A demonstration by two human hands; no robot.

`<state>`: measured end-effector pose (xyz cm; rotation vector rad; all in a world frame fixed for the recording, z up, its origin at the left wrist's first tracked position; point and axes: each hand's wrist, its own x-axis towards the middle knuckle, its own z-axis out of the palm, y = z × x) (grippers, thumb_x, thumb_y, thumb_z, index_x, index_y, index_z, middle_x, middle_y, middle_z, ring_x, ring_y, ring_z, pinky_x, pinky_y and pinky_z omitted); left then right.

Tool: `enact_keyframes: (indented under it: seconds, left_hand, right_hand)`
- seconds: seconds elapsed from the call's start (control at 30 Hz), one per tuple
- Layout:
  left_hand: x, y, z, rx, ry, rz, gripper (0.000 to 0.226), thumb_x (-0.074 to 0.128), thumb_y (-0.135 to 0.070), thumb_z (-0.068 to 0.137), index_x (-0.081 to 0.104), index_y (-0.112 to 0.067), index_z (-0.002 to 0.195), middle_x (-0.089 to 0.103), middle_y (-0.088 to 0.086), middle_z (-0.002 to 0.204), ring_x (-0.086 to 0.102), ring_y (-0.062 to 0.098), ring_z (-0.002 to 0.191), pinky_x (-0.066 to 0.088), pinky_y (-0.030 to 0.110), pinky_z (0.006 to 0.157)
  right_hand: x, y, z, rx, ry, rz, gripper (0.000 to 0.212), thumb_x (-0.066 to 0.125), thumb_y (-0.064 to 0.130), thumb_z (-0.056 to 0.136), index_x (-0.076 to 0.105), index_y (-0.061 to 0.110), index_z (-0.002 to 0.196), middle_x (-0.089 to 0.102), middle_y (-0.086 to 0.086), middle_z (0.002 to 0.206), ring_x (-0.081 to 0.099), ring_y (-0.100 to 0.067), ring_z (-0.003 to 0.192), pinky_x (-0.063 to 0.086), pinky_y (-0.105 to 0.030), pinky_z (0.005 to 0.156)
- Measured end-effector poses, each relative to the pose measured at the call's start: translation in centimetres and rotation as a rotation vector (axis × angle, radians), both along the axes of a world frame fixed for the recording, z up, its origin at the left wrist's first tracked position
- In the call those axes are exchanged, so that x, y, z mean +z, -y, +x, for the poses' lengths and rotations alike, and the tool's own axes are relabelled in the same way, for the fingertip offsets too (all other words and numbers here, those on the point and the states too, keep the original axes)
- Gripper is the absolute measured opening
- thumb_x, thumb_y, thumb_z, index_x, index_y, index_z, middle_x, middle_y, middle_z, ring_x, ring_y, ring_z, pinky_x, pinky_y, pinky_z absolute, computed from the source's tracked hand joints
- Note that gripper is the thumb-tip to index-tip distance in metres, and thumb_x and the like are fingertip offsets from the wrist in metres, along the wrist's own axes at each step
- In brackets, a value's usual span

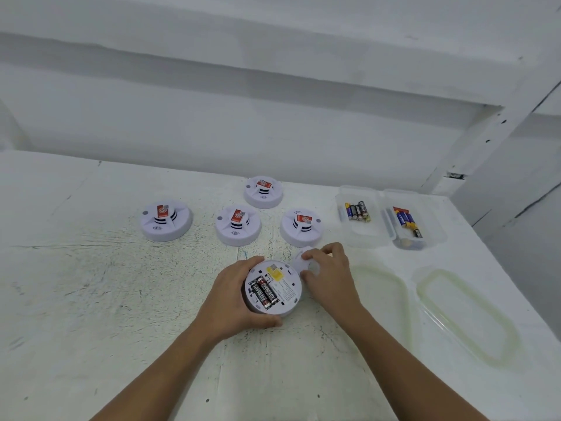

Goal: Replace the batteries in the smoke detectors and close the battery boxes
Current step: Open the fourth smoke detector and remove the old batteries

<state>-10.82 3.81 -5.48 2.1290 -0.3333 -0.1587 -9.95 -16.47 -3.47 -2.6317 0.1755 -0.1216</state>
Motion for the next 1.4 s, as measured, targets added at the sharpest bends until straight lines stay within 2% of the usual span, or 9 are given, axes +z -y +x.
enact_keyframes:
  seconds: [0.13, 0.33, 0.47, 0.67, 0.77, 0.87, 1.03, 1.17, 1.4]
  left_hand:
    - [0.0, -0.2, 0.0, -0.001, 0.007, 0.020, 0.115, 0.083, -0.067, 0.033, 0.041, -0.035, 0.135, 0.048, -0.024, 0.124, 0.043, 0.004, 0.118, 0.038, 0.040, 0.104]
    - [0.0, -0.2, 0.2, -0.018, 0.020, 0.040, 0.115, 0.082, -0.069, 0.033, 0.040, -0.034, 0.135, 0.047, -0.025, 0.123, 0.042, 0.005, 0.117, 0.035, 0.037, 0.106]
    - [0.0, -0.3, 0.3, -0.040, 0.018, 0.061, 0.120, 0.080, -0.072, 0.031, 0.037, -0.035, 0.136, 0.041, -0.027, 0.123, 0.037, 0.004, 0.117, 0.030, 0.032, 0.106]
    - [0.1, -0.5, 0.4, -0.078, 0.024, 0.063, 0.122, 0.076, -0.078, 0.030, 0.033, -0.038, 0.137, 0.028, -0.040, 0.120, 0.034, 0.004, 0.120, 0.027, 0.027, 0.103]
    - [0.1, -0.6, 0.4, -0.075, 0.041, 0.066, 0.120, 0.069, -0.084, 0.032, 0.034, -0.038, 0.136, 0.032, -0.037, 0.120, 0.036, 0.005, 0.119, 0.029, 0.028, 0.103]
    - [0.0, -0.5, 0.4, -0.067, 0.067, 0.057, 0.106, 0.071, -0.081, 0.036, 0.035, -0.045, 0.129, 0.037, -0.036, 0.118, 0.041, 0.003, 0.115, 0.035, 0.031, 0.102]
    - [0.1, -0.2, 0.4, -0.050, 0.108, 0.001, 0.087, 0.080, -0.070, 0.040, 0.041, -0.054, 0.116, 0.050, -0.031, 0.112, 0.049, -0.001, 0.108, 0.043, 0.034, 0.096]
    - [0.1, -0.2, 0.6, -0.050, 0.143, -0.012, 0.089, 0.081, -0.066, 0.040, 0.044, -0.047, 0.119, 0.055, -0.028, 0.109, 0.053, -0.002, 0.104, 0.045, 0.036, 0.093]
    - [0.0, -0.1, 0.9, -0.046, 0.142, -0.025, 0.085, 0.083, -0.063, 0.037, 0.045, -0.055, 0.112, 0.058, -0.027, 0.103, 0.056, 0.001, 0.099, 0.047, 0.036, 0.089]
  right_hand:
    - [-0.2, 0.1, -0.1, 0.034, 0.040, -0.215, 0.032, 0.059, 0.028, 0.086, 0.063, 0.027, 0.118, 0.050, -0.003, 0.117, 0.048, -0.024, 0.103, 0.028, -0.033, 0.084]
    - [-0.6, 0.4, -0.3, 0.070, 0.041, -0.381, 0.030, 0.053, 0.035, 0.092, 0.062, 0.033, 0.119, 0.057, 0.001, 0.119, 0.047, -0.026, 0.107, 0.020, -0.035, 0.078]
    - [-0.1, 0.8, 0.4, 0.081, -0.084, -0.286, 0.036, 0.046, 0.040, 0.094, 0.054, 0.036, 0.128, 0.049, 0.005, 0.128, 0.042, -0.020, 0.116, 0.027, -0.035, 0.091]
    - [0.4, 1.0, 0.7, 0.082, -0.090, -0.195, 0.032, 0.053, 0.038, 0.091, 0.059, 0.034, 0.122, 0.051, 0.005, 0.120, 0.044, -0.017, 0.113, 0.025, -0.032, 0.090]
    - [1.5, 0.1, 0.9, 0.143, 0.000, 0.037, 0.017, 0.058, 0.026, 0.090, 0.069, 0.023, 0.103, 0.056, 0.007, 0.098, 0.052, -0.006, 0.090, 0.037, -0.025, 0.083]
    - [3.4, -1.5, 0.4, 0.300, -0.019, 0.152, 0.010, 0.061, 0.020, 0.089, 0.071, 0.019, 0.089, 0.058, 0.010, 0.084, 0.049, 0.002, 0.070, 0.034, -0.009, 0.065]
    - [3.5, -3.8, -0.1, 0.462, -0.072, 0.109, 0.010, 0.059, 0.019, 0.087, 0.069, 0.017, 0.092, 0.059, 0.002, 0.089, 0.054, -0.009, 0.080, 0.044, -0.021, 0.072]
    - [3.2, -4.4, 0.1, 0.505, -0.080, 0.105, 0.011, 0.059, 0.018, 0.087, 0.067, 0.017, 0.094, 0.055, 0.001, 0.088, 0.052, -0.010, 0.079, 0.038, -0.014, 0.066]
    - [3.4, -5.0, 0.9, 0.543, -0.124, 0.030, 0.011, 0.053, 0.014, 0.089, 0.063, 0.016, 0.093, 0.049, 0.005, 0.083, 0.045, -0.008, 0.076, 0.031, -0.013, 0.061]
